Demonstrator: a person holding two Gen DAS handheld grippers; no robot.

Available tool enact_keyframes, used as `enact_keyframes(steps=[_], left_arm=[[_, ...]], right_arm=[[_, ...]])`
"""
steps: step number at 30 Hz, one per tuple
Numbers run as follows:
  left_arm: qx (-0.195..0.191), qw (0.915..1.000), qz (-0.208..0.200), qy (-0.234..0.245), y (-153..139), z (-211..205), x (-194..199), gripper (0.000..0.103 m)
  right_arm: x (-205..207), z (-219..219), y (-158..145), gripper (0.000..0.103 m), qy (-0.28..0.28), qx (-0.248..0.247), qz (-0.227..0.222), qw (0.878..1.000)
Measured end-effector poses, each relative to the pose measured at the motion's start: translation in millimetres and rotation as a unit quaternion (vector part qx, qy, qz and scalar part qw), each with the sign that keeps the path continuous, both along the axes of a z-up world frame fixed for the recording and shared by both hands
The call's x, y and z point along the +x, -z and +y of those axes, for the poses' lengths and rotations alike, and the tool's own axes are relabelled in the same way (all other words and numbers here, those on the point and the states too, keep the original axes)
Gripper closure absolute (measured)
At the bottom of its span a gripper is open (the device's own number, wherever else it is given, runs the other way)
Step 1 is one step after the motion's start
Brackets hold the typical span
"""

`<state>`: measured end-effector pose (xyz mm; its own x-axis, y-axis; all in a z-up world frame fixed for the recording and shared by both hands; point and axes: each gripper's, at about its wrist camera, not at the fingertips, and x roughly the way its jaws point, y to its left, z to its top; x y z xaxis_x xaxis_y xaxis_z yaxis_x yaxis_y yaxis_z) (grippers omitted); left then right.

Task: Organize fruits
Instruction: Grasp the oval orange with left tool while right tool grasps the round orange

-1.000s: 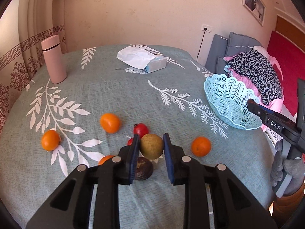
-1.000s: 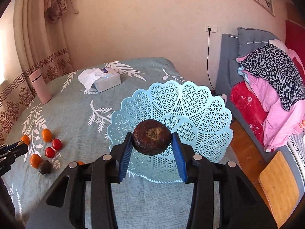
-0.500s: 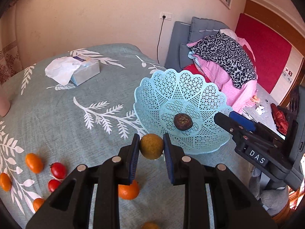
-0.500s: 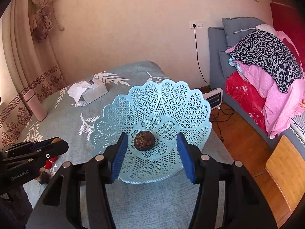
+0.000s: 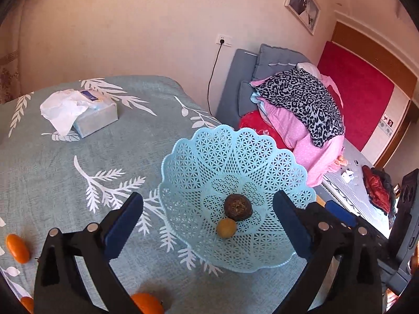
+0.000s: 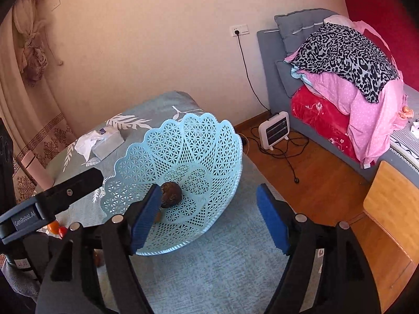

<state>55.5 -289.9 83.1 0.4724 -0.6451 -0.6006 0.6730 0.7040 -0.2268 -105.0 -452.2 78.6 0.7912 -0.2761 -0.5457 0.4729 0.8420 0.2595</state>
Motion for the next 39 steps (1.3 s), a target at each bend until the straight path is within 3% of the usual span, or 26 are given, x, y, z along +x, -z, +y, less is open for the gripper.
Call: enact_keyframes(steps=[6, 11, 21, 23, 30, 35, 39], left_arm=[[0.028, 0.9966, -0.047, -0.062, -16, 31, 7, 0.005], [0.03, 0.9902, -0.068, -0.118, -27, 73, 12, 0.005], [0.081, 0.9668, -0.095, -0.223, -23, 170, 13, 0.005], [0.092, 0.9622, -0.089, -0.24, -18, 190, 12, 0.005], [0.102, 0.9469, -0.044, -0.302, 5, 258, 17, 0.005], [0.115, 0.9274, 0.005, -0.356, 28, 297, 32, 0.005], [0.107, 0.9261, 0.048, -0.358, 47, 312, 43, 0.007]], right_arm=[[3, 25, -4, 0.027, -0.045, -0.014, 0.0, 0.999], [14, 66, -7, 0.027, -0.108, -0.035, 0.01, 0.993], [34, 132, -1, 0.026, -0.219, -0.046, 0.042, 0.974], [37, 140, 3, 0.021, -0.232, -0.043, 0.049, 0.97], [43, 153, 12, 0.021, -0.254, -0.038, 0.067, 0.964], [48, 157, 17, 0.021, -0.263, -0.036, 0.078, 0.961], [51, 159, 21, 0.021, -0.267, -0.036, 0.086, 0.959]])
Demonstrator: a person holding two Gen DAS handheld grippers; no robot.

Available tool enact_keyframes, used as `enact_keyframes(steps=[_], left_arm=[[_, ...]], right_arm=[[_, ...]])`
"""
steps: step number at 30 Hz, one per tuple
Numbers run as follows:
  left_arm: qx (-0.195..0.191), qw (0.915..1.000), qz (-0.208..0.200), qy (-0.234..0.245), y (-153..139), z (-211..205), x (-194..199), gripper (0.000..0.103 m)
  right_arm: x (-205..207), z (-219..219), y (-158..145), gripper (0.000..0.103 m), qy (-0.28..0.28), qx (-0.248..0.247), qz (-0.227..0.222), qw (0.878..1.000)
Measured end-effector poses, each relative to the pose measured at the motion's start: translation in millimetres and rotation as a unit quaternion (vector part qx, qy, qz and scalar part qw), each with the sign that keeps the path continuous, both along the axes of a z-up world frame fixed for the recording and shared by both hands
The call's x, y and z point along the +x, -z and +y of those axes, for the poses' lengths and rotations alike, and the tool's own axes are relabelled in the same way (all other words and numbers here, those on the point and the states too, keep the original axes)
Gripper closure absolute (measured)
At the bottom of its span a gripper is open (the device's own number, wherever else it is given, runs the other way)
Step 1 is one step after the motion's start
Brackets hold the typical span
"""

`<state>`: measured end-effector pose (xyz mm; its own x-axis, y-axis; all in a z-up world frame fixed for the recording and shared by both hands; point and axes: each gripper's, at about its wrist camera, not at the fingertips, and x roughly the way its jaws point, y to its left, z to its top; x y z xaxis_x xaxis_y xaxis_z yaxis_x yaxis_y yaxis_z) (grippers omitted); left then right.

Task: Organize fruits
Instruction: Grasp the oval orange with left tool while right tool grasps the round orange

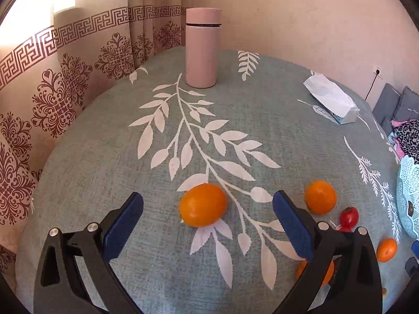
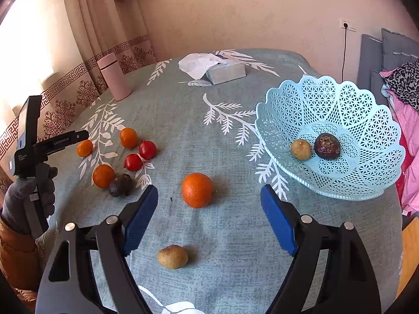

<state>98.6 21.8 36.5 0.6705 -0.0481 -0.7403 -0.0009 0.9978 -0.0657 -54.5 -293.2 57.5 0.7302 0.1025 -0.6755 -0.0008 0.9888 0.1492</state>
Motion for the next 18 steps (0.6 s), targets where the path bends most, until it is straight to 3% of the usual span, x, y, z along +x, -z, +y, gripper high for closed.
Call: enact_keyframes(steps=[4, 9, 13, 18], left_arm=[[-0.01, 0.9996, 0.026, 0.011, 16, -1, 8, 0.024], [-0.011, 0.9993, 0.035, 0.008, 25, -1, 15, 0.059], [-0.037, 0.9988, 0.032, 0.005, 22, 5, 11, 0.06], [-0.031, 0.9994, 0.007, 0.01, 7, 1, 2, 0.06]], right_arm=[[3, 2, 5, 0.021, -0.005, 0.002, 0.009, 1.0], [5, 4, 8, 0.021, -0.013, 0.006, 0.017, 1.0], [8, 4, 11, 0.021, -0.017, 0.017, 0.026, 0.999], [13, 10, 9, 0.021, -0.027, 0.017, 0.03, 0.999]])
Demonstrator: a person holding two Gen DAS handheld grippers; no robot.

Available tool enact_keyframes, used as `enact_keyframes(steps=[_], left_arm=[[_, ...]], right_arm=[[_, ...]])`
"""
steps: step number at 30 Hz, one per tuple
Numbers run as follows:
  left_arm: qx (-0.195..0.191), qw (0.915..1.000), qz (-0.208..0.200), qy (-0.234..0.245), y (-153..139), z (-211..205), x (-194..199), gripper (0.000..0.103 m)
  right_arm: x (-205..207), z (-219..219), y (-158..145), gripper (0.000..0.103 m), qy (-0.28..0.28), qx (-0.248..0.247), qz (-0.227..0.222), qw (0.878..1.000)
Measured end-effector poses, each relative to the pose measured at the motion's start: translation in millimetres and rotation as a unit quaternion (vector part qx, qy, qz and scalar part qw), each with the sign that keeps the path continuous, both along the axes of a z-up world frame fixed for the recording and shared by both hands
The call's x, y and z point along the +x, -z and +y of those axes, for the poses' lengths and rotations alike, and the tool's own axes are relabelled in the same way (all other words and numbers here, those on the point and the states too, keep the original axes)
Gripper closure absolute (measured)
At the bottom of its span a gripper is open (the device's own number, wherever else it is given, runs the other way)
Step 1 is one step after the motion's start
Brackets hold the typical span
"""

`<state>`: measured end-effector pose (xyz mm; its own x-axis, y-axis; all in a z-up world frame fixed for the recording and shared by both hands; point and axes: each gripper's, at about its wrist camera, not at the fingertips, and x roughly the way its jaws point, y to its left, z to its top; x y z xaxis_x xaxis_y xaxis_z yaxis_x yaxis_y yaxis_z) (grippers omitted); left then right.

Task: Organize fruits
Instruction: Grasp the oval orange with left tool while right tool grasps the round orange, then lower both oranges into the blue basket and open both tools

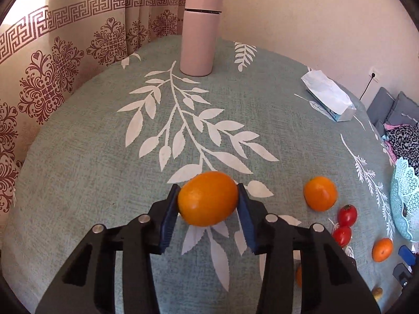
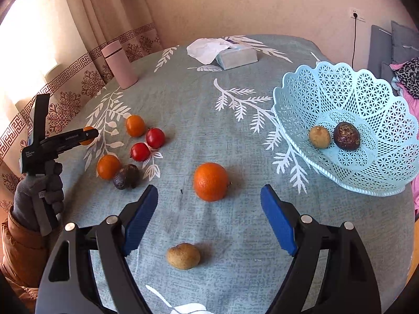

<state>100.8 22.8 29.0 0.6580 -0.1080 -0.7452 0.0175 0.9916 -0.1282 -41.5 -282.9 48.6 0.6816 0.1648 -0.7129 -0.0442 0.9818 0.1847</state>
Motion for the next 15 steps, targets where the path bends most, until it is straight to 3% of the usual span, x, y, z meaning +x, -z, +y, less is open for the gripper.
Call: enact_keyframes(steps=[7, 10, 12, 15], left_arm=[[-0.002, 0.9998, -0.016, 0.012, -15, -7, -10, 0.06], [-0.005, 0.9996, -0.021, 0.016, -21, -10, -14, 0.06], [-0.006, 0.9994, -0.025, 0.021, -24, -13, -17, 0.06], [-0.004, 0.9992, -0.028, 0.029, -29, -19, -19, 0.06]], right_arm=[[27, 13, 12, 0.023, -0.007, -0.025, 0.029, 0.999], [41, 15, 25, 0.041, -0.014, -0.03, 0.058, 0.998], [44, 16, 30, 0.063, -0.008, -0.047, 0.063, 0.997], [39, 13, 25, 0.067, -0.011, -0.033, 0.054, 0.998]])
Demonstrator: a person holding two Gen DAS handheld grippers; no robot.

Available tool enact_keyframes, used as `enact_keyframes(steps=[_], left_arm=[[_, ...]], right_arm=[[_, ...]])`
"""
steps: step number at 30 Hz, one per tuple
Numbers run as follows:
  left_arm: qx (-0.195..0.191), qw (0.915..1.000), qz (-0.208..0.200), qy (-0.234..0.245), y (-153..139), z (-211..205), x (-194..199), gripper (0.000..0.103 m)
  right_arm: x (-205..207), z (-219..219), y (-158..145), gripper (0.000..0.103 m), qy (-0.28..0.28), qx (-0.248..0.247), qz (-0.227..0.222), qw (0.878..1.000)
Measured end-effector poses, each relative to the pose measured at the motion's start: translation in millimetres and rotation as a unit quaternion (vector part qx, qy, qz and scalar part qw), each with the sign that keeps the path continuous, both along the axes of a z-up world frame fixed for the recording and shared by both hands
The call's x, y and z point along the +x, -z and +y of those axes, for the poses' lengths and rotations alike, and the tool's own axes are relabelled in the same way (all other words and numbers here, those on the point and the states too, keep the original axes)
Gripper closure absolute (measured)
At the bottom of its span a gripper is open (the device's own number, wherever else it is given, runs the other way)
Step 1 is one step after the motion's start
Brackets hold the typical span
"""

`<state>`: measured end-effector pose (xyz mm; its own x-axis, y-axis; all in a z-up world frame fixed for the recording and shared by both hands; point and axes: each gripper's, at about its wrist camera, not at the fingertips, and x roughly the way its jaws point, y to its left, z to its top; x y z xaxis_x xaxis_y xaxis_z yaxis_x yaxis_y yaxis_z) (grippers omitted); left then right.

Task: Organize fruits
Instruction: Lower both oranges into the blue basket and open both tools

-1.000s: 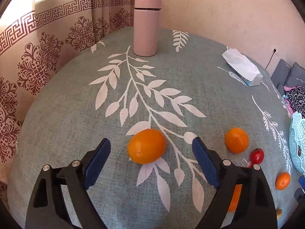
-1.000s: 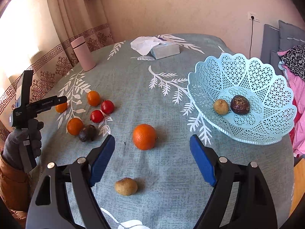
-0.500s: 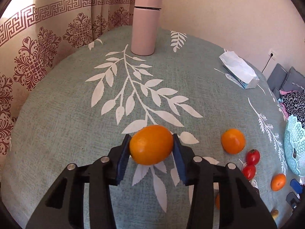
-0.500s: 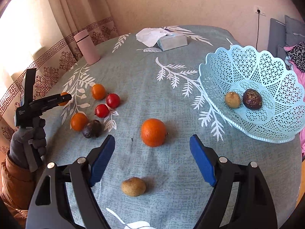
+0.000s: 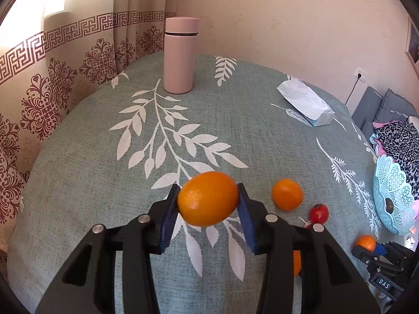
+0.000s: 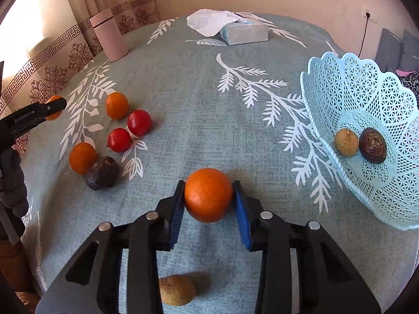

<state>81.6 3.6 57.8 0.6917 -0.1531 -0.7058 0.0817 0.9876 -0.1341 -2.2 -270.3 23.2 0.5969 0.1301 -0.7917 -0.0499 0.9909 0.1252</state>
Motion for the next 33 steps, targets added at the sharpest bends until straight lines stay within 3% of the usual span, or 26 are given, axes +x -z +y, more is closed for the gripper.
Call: enact_keyframes(steps=[6, 12, 22, 23, 25, 26, 33], left_arm=[[-0.001, 0.9998, -0.008, 0.019, -9, -16, -4, 0.06], [0.007, 0.9988, -0.016, 0.047, -17, -40, -10, 0.06], [0.018, 0.9941, -0.017, 0.106, -22, -90, -19, 0.06], [0.019, 0.9935, -0.015, 0.111, -22, -96, -19, 0.06], [0.016, 0.9918, -0.012, 0.126, -23, -109, -20, 0.06], [0.017, 0.9907, -0.012, 0.134, -24, -116, -21, 0.06], [0.027, 0.979, -0.023, 0.201, -32, -176, -35, 0.06]], right_arm=[[-22, -11, -36, 0.067, 0.01, 0.014, -0.054, 0.998], [-38, -52, -66, 0.067, 0.071, 0.007, -0.101, 0.992], [-48, -123, -62, 0.066, 0.173, -0.001, -0.1, 0.98], [-48, -128, -60, 0.065, 0.181, 0.003, -0.099, 0.978], [-52, -137, -58, 0.038, 0.197, 0.012, -0.102, 0.975], [-55, -140, -58, 0.034, 0.204, 0.014, -0.109, 0.973], [-74, -143, -64, 0.033, 0.215, 0.014, -0.139, 0.967]])
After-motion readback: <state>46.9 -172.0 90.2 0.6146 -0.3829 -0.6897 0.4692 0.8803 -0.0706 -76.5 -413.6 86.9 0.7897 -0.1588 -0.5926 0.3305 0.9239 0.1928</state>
